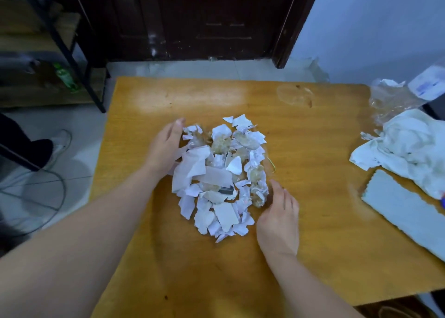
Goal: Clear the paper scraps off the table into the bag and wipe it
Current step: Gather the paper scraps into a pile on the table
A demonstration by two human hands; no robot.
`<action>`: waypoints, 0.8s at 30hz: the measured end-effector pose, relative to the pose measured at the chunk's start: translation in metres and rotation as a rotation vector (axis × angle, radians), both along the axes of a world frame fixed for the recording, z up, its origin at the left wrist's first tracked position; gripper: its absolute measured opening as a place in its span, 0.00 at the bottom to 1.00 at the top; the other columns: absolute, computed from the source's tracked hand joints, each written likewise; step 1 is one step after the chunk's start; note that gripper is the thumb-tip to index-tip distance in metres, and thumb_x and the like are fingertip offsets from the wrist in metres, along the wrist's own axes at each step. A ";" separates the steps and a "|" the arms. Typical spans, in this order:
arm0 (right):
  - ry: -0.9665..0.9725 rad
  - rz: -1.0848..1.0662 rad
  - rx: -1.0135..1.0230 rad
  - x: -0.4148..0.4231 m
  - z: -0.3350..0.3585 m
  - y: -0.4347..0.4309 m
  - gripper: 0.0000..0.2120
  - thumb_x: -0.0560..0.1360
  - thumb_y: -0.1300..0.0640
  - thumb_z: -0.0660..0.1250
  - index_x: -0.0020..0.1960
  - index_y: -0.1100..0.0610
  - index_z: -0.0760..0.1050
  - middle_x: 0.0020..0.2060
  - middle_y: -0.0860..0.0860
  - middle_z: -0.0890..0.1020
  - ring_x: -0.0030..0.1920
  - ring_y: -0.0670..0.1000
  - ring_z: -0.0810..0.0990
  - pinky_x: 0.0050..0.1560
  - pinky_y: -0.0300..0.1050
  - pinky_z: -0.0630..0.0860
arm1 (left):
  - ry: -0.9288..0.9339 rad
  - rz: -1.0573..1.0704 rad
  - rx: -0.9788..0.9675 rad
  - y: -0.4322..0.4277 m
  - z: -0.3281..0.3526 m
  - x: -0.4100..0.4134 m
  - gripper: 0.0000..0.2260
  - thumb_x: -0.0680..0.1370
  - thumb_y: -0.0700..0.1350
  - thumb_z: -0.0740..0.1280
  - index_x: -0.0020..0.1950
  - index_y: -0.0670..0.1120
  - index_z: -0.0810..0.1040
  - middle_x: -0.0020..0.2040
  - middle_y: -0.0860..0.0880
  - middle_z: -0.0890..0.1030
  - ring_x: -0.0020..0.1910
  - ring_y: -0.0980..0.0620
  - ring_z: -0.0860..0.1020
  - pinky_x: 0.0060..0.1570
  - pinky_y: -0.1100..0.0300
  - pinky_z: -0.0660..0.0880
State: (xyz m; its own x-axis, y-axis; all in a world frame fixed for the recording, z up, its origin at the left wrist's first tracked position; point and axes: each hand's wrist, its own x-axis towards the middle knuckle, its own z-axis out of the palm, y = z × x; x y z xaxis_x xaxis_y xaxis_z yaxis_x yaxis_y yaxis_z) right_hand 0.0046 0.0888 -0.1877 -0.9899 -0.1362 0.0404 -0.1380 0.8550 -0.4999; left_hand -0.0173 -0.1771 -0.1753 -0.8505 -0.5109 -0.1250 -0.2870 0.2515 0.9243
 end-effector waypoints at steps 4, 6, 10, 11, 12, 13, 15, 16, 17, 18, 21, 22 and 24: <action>-0.041 -0.271 -0.442 -0.018 0.014 -0.002 0.18 0.79 0.65 0.53 0.66 0.53 0.68 0.57 0.46 0.77 0.62 0.52 0.71 0.57 0.40 0.65 | -0.037 0.010 -0.138 0.006 -0.001 0.001 0.22 0.83 0.56 0.50 0.72 0.49 0.69 0.69 0.51 0.74 0.69 0.52 0.70 0.68 0.50 0.68; -0.043 -0.345 -0.518 -0.042 0.018 -0.009 0.15 0.81 0.57 0.54 0.66 0.53 0.69 0.60 0.49 0.77 0.64 0.52 0.71 0.62 0.44 0.66 | -0.027 0.009 -0.160 0.004 -0.003 0.003 0.22 0.83 0.56 0.51 0.72 0.48 0.70 0.69 0.51 0.75 0.69 0.52 0.71 0.67 0.50 0.68; -0.132 -0.127 -0.447 -0.087 0.028 -0.025 0.22 0.81 0.47 0.50 0.74 0.50 0.60 0.72 0.47 0.66 0.72 0.48 0.62 0.70 0.43 0.57 | 0.001 0.003 -0.145 0.003 -0.004 0.003 0.24 0.82 0.57 0.51 0.72 0.47 0.71 0.69 0.50 0.74 0.69 0.51 0.71 0.68 0.50 0.68; -0.168 -0.078 -0.460 -0.095 0.030 -0.030 0.23 0.81 0.45 0.49 0.75 0.49 0.58 0.73 0.46 0.63 0.73 0.47 0.60 0.69 0.40 0.55 | 0.006 0.000 -0.141 0.002 -0.005 0.002 0.24 0.82 0.57 0.51 0.72 0.47 0.70 0.70 0.50 0.74 0.69 0.51 0.70 0.68 0.50 0.68; -0.208 -0.042 -0.478 -0.099 0.031 -0.035 0.24 0.81 0.44 0.48 0.75 0.48 0.56 0.74 0.45 0.61 0.74 0.47 0.58 0.69 0.39 0.54 | 0.014 -0.004 -0.138 0.002 -0.006 0.003 0.24 0.82 0.58 0.50 0.72 0.47 0.70 0.70 0.50 0.74 0.70 0.52 0.70 0.68 0.50 0.68; -0.231 -0.013 -0.466 -0.103 0.031 -0.041 0.25 0.80 0.41 0.46 0.76 0.46 0.55 0.74 0.44 0.60 0.75 0.48 0.56 0.71 0.42 0.52 | 0.023 -0.005 -0.131 0.001 -0.007 0.002 0.24 0.82 0.58 0.50 0.72 0.48 0.70 0.70 0.51 0.74 0.70 0.52 0.70 0.68 0.50 0.67; -0.233 0.033 -0.341 -0.103 0.028 -0.053 0.26 0.79 0.39 0.44 0.75 0.45 0.54 0.75 0.44 0.59 0.76 0.50 0.52 0.75 0.50 0.48 | 0.041 0.009 -0.099 -0.003 -0.006 0.002 0.24 0.82 0.57 0.51 0.72 0.48 0.70 0.70 0.51 0.73 0.70 0.53 0.69 0.69 0.53 0.66; -0.230 0.052 -0.275 -0.100 0.027 -0.057 0.26 0.80 0.39 0.43 0.75 0.44 0.54 0.75 0.45 0.59 0.76 0.50 0.50 0.75 0.49 0.45 | 0.048 0.025 -0.078 -0.004 -0.005 0.002 0.23 0.83 0.56 0.51 0.72 0.47 0.70 0.71 0.51 0.73 0.70 0.53 0.69 0.68 0.54 0.66; -0.219 0.069 -0.231 -0.096 0.026 -0.060 0.25 0.80 0.40 0.43 0.75 0.45 0.55 0.75 0.45 0.60 0.76 0.49 0.49 0.74 0.47 0.44 | 0.056 0.040 -0.056 -0.005 -0.004 0.001 0.23 0.83 0.56 0.51 0.72 0.47 0.70 0.71 0.51 0.73 0.71 0.53 0.68 0.68 0.56 0.65; -0.212 0.080 -0.220 -0.094 0.025 -0.062 0.25 0.80 0.41 0.43 0.75 0.45 0.55 0.75 0.45 0.60 0.76 0.48 0.49 0.74 0.45 0.44 | 0.064 0.047 -0.041 -0.006 -0.003 0.001 0.22 0.83 0.56 0.50 0.72 0.47 0.71 0.71 0.51 0.73 0.71 0.53 0.68 0.67 0.57 0.64; -0.236 0.082 -0.315 -0.085 0.028 -0.076 0.24 0.81 0.42 0.43 0.75 0.45 0.57 0.74 0.44 0.61 0.76 0.48 0.51 0.75 0.47 0.45 | 0.056 0.032 -0.036 -0.008 -0.002 0.003 0.22 0.83 0.56 0.49 0.72 0.48 0.71 0.70 0.52 0.73 0.69 0.54 0.69 0.63 0.61 0.64; -0.253 0.086 -0.338 -0.081 0.029 -0.083 0.24 0.81 0.42 0.43 0.75 0.45 0.57 0.74 0.44 0.61 0.76 0.48 0.51 0.76 0.49 0.47 | 0.053 0.026 -0.029 -0.008 -0.001 0.003 0.22 0.83 0.56 0.49 0.71 0.49 0.71 0.69 0.52 0.74 0.68 0.55 0.70 0.62 0.61 0.64; -0.268 0.114 -0.341 -0.070 0.028 -0.100 0.24 0.80 0.42 0.44 0.74 0.44 0.58 0.74 0.44 0.61 0.76 0.48 0.51 0.75 0.50 0.49 | 0.035 0.015 0.011 -0.009 0.001 0.003 0.22 0.83 0.57 0.49 0.71 0.50 0.72 0.67 0.52 0.75 0.64 0.55 0.71 0.61 0.58 0.68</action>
State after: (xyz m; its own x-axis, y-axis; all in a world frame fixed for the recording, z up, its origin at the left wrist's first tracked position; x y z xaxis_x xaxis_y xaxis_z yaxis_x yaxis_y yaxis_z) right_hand -0.0654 -0.0114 -0.1596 -0.9510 -0.2681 -0.1540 -0.0489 0.6222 -0.7813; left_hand -0.0142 -0.1857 -0.1741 -0.8467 -0.5223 -0.1015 -0.2584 0.2369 0.9365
